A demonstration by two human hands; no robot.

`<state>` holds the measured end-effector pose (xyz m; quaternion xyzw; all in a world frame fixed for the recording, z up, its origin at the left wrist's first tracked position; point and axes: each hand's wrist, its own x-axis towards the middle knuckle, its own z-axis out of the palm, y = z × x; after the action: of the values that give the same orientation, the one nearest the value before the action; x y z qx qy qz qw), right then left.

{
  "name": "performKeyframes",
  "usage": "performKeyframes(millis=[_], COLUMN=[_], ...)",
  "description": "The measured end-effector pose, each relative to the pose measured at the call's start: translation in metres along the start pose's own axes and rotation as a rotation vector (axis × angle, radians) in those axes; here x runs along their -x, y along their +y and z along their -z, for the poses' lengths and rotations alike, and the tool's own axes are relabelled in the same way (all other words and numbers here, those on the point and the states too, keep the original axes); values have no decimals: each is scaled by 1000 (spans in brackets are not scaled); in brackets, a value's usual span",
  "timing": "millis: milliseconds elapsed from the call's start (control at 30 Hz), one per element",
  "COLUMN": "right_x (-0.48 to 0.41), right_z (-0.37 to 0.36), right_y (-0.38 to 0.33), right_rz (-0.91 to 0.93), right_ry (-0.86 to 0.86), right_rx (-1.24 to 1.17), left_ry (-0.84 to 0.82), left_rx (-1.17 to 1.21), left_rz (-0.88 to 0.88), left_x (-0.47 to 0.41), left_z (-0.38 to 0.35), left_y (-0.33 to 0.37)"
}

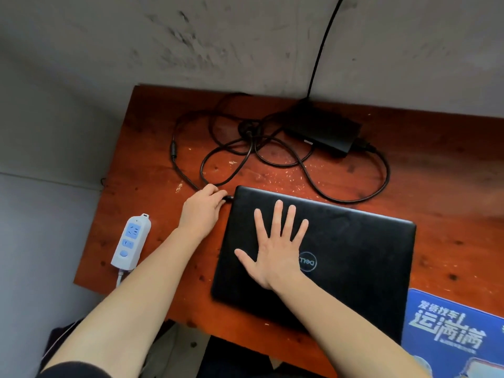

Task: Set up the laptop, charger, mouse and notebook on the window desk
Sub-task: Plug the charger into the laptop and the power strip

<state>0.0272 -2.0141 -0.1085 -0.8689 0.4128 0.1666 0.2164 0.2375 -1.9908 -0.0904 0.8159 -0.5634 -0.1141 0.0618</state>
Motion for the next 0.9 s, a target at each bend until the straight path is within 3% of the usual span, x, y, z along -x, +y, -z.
performKeyframes(millis=[200,467,767,900], right_x=[2,3,7,7], right_z=[-6,-9,-15,-22], right_y=[-1,-2,-3,-2], right_rz=[-5,-12,-34,-23], right_ry=[80,231,273,323], right_rx=[-11,-58,41,55], left_ry=[8,22,67,212], left_rx=[-61,22,154,222], left_rz=[-204,-336,-176,-116], left_x=[-8,-15,1,6], left_z=[-3,-7,-7,2], left_y=[-6,-14,-1,6])
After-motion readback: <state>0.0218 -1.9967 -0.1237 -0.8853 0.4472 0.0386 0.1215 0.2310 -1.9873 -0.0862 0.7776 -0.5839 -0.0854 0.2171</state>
